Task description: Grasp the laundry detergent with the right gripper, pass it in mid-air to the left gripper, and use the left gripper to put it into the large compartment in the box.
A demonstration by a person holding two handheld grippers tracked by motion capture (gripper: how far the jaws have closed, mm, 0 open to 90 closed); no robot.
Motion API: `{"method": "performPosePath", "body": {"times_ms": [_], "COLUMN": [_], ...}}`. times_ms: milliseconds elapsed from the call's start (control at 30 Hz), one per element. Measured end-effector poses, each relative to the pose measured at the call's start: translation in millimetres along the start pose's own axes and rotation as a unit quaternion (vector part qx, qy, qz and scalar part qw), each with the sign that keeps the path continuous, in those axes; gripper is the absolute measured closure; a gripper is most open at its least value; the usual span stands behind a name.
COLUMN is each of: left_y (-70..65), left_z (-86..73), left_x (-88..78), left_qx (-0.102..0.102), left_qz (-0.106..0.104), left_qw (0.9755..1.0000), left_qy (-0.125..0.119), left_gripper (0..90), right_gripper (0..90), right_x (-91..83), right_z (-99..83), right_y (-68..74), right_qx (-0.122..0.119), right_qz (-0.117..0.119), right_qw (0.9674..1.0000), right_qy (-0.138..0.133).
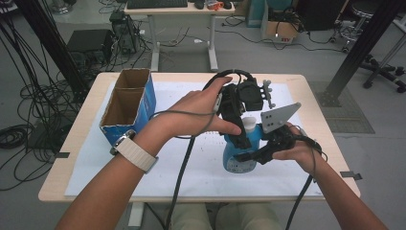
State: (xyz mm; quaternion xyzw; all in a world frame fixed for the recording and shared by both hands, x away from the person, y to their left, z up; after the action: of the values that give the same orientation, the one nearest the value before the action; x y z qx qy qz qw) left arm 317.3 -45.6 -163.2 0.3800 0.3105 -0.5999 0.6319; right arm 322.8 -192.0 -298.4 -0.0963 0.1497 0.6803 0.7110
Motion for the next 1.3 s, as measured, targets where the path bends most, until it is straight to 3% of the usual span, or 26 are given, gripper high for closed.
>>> {"method": "performPosePath", "body": {"times_ms": [1300], "left_y": [-1.9], "left_z": [1.8], "left_x": [-0.7], "left_qx": [0.0], "left_qz": [0.002], "left_qw": [1.0], "left_qy": [-0.002], "left_gripper": [7.2], "right_gripper": [43.6], "right_x": [-1.8], "right_z": [0.3], "right_y": [-0.3], "right_qx": [0.003], "right_qz": [-0.005], "right_qw": [1.0], "right_qy": [0.0]}}
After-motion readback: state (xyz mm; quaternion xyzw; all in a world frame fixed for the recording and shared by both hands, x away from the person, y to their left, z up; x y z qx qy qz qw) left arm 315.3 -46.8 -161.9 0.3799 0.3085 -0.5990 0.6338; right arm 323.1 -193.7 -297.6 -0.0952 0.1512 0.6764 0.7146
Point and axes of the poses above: each handheld gripper's, and its own axes: x roughly forward along the jaws, z roughly out of its top, y roughly to its left, the point moved 1 cm from there along x, roughly forward along the jaws, and after that the axes turned 11 degrees about -y, right-handed, at the moved point
